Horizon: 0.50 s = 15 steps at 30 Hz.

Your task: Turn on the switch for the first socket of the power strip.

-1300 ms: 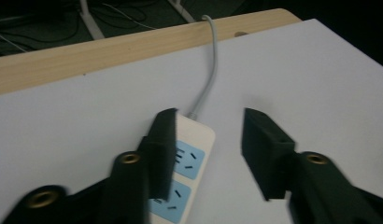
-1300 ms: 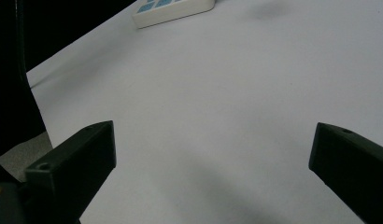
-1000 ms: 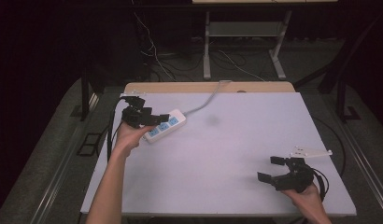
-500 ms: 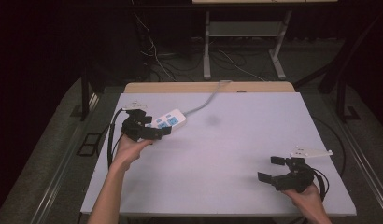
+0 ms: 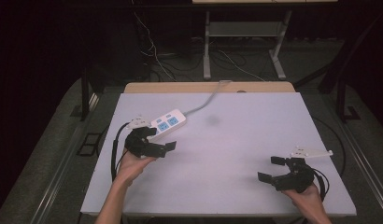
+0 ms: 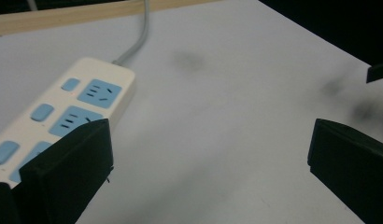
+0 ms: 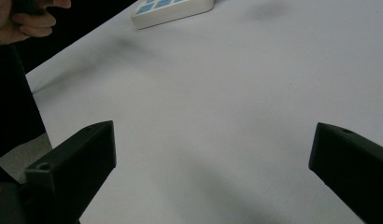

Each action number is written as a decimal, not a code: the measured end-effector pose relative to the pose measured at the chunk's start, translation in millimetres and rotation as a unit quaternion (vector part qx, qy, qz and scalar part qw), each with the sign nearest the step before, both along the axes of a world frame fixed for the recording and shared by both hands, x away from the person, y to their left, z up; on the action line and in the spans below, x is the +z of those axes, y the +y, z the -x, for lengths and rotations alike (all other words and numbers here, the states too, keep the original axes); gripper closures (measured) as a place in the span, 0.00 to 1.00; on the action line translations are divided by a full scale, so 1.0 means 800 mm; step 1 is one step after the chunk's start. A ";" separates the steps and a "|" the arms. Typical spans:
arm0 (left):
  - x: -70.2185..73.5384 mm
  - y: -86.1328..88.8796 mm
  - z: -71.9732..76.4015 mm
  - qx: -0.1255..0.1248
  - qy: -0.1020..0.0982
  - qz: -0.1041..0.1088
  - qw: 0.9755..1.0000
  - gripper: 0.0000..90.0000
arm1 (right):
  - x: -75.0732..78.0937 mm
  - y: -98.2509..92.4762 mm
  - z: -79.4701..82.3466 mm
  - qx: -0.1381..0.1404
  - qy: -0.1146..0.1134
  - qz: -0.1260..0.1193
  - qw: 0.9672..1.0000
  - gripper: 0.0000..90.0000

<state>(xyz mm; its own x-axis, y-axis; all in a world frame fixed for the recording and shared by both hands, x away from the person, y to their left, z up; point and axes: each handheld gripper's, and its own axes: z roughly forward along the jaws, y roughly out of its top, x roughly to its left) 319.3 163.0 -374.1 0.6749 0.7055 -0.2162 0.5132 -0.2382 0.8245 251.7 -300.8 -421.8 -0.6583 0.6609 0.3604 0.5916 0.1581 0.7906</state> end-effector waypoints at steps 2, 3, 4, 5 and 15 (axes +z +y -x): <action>-0.005 -0.003 0.006 -0.006 -0.006 -0.006 1.000 0.00 | 0.000 0.000 0.000 0.000 0.000 0.000 1.000 0.00; -0.008 -0.004 0.009 -0.007 -0.010 -0.008 1.000 0.00 | 0.000 0.000 0.000 0.000 0.001 0.000 1.000 0.00; -0.012 -0.005 0.012 -0.009 -0.011 -0.007 1.000 0.00 | 0.000 0.000 0.000 0.000 0.000 0.001 1.000 0.00; -0.015 -0.006 0.014 -0.011 -0.010 -0.005 1.000 0.00 | 0.000 0.000 0.001 0.000 0.000 0.000 1.000 0.00; -0.038 -0.006 0.036 -0.032 -0.006 0.010 0.999 0.00 | 0.000 -0.001 0.002 0.000 -0.001 0.000 1.000 0.00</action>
<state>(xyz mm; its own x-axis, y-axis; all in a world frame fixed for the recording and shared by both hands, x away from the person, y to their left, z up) 290.8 158.1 -404.7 0.7215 0.6561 -0.2213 0.4868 -0.2534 0.8360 250.4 -301.3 -421.5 -0.6586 0.6614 0.3589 0.5896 0.1573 0.7922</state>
